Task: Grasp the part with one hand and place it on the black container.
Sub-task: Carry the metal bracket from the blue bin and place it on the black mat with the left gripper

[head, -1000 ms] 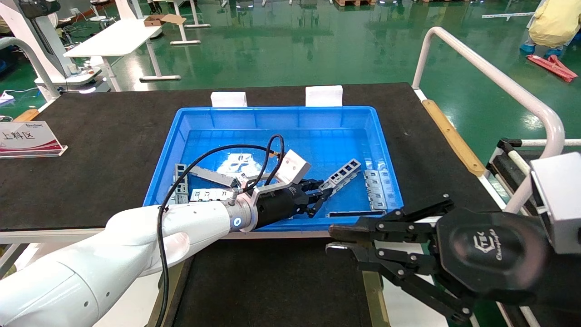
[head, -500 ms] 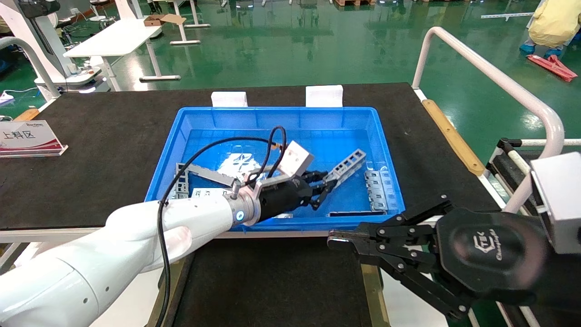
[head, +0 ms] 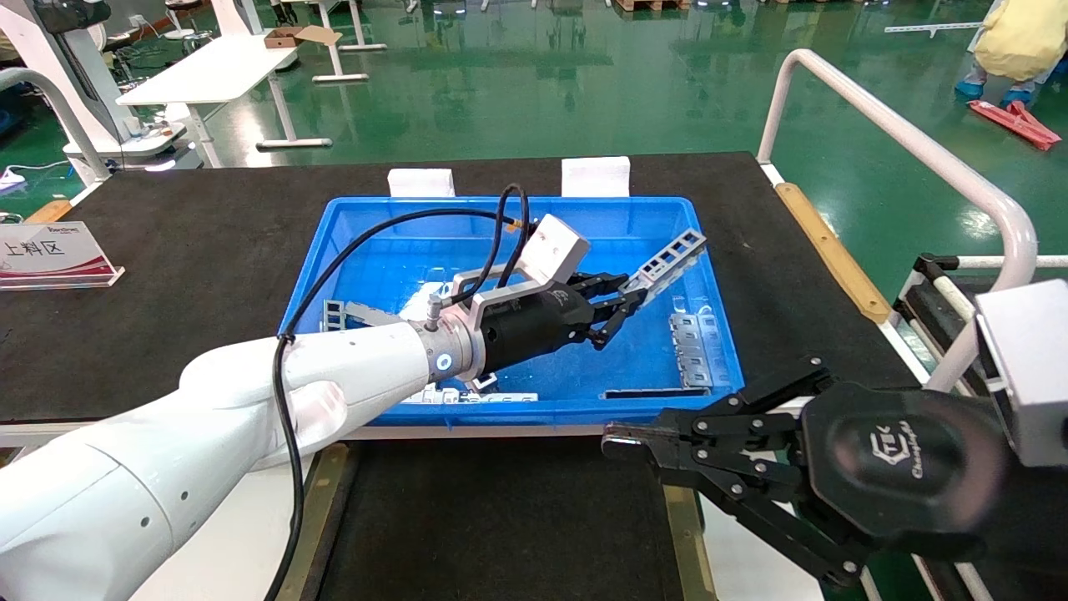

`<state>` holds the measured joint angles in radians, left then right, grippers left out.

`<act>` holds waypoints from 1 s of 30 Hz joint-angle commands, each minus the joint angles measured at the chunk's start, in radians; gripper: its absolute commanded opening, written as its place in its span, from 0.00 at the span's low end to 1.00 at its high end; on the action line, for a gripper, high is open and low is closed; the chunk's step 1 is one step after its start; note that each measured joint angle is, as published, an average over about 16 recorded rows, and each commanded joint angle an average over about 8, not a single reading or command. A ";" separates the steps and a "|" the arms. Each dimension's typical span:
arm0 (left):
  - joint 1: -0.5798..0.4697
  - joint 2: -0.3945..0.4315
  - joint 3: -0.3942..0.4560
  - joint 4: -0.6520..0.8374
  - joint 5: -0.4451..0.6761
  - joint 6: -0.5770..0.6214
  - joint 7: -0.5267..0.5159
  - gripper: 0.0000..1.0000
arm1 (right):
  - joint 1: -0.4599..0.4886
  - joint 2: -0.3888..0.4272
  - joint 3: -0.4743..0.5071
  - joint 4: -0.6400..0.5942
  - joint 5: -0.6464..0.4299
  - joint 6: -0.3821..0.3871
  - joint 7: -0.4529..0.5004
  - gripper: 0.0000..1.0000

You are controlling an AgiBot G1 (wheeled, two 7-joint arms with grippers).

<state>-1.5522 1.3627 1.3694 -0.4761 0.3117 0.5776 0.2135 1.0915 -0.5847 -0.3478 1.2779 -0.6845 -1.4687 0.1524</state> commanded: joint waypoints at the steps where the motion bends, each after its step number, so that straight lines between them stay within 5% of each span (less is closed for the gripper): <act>1: -0.006 -0.001 -0.002 0.004 -0.009 0.017 0.006 0.00 | 0.000 0.000 0.000 0.000 0.000 0.000 0.000 0.00; 14: -0.023 -0.002 -0.001 0.084 -0.052 0.123 0.028 0.00 | 0.000 0.000 0.000 0.000 0.000 0.000 0.000 0.00; 30: -0.042 0.003 0.024 0.057 -0.084 -0.023 0.028 0.00 | 0.000 0.000 -0.001 0.000 0.000 0.000 0.000 0.00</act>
<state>-1.5938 1.3652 1.3925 -0.4135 0.2282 0.5681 0.2421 1.0917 -0.5845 -0.3484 1.2779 -0.6841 -1.4685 0.1521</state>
